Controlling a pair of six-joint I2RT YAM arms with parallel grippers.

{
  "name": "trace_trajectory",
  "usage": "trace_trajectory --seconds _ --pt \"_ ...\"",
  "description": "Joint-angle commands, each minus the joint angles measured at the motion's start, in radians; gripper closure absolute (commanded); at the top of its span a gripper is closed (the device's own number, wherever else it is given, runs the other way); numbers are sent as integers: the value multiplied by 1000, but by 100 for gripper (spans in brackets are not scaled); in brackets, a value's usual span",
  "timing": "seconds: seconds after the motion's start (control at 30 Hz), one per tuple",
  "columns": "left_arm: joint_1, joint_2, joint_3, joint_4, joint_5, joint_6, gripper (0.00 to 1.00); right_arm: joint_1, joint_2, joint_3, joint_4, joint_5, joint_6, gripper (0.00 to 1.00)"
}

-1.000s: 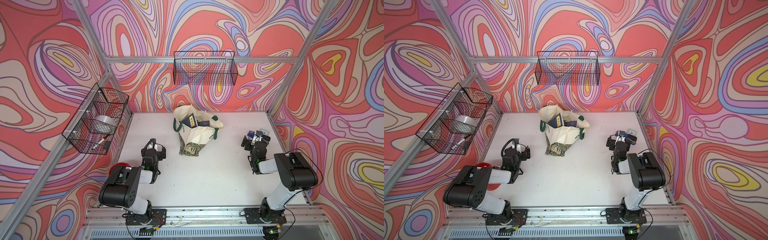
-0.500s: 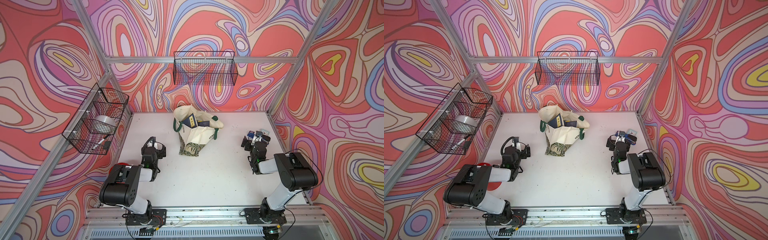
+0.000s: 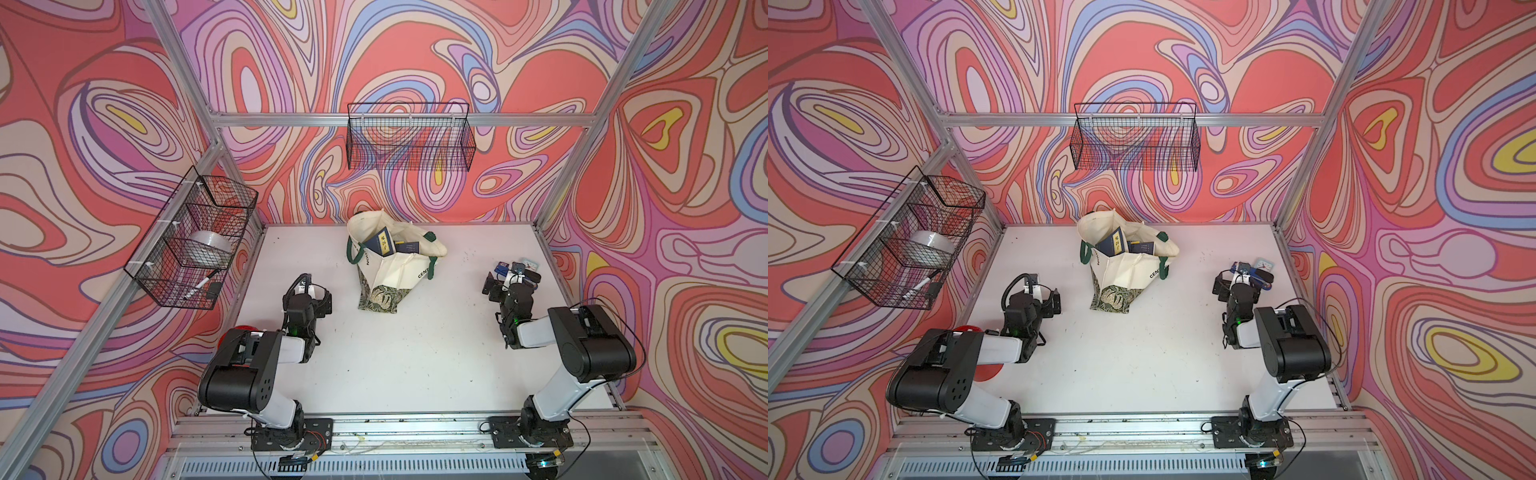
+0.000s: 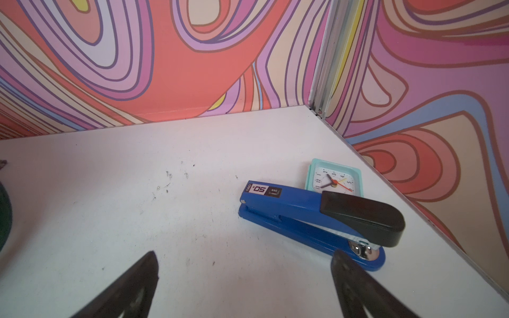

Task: Put the books into the canvas bag
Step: Reset both arms

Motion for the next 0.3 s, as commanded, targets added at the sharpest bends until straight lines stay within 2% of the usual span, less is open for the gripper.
trace_trajectory --seconds 0.0,0.27 --pt "8 7 12 17 8 -3 0 -7 0 -8 -15 -6 6 2" --pt "9 8 13 14 9 -6 0 -6 -1 -8 -15 -6 6 2"
